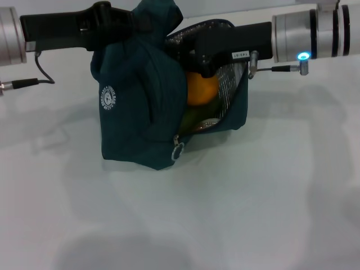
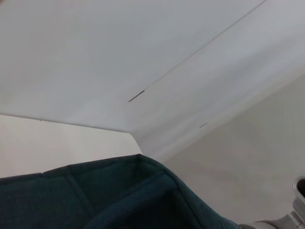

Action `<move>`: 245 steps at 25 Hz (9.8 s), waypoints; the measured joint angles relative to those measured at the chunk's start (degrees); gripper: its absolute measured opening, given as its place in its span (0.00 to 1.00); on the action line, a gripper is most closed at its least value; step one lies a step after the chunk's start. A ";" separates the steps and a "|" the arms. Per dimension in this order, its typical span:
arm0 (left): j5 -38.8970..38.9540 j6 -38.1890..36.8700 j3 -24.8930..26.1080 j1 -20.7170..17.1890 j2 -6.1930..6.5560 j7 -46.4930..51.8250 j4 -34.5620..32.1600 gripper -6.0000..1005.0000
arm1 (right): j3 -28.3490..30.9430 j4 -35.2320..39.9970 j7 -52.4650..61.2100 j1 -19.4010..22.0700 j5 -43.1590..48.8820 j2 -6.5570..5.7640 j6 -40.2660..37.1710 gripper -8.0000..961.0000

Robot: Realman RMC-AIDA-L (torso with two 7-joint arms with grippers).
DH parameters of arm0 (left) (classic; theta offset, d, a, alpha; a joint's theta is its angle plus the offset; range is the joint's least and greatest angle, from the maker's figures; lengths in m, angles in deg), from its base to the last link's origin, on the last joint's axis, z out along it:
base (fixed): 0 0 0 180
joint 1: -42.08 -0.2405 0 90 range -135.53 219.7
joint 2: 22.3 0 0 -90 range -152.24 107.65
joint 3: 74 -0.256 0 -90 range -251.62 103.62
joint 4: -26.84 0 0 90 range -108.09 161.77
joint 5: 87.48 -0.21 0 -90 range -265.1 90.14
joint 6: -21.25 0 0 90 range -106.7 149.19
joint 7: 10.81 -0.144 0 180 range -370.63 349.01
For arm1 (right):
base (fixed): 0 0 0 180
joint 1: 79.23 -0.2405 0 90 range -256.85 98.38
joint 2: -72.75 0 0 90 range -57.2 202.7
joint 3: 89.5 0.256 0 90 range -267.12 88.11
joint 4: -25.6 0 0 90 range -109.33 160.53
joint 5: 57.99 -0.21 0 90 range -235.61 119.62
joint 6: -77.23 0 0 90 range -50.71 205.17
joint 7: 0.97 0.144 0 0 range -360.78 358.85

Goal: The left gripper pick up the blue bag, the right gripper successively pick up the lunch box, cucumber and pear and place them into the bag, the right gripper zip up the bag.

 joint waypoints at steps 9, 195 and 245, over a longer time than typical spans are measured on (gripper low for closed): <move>0.04 -0.01 0.00 -0.01 0.27 0.00 0.47 0.05 | 0.59 8.81 5.32 4.70 -4.95 0.01 -1.62 0.16; 2.27 0.39 2.19 -5.79 -1.41 -7.91 9.74 0.05 | -26.24 2.91 20.26 6.15 5.72 0.94 -1.81 0.66; 2.38 0.00 2.19 -6.69 -1.03 -7.73 9.75 0.05 | -23.21 3.26 14.17 7.49 2.47 0.81 1.39 0.52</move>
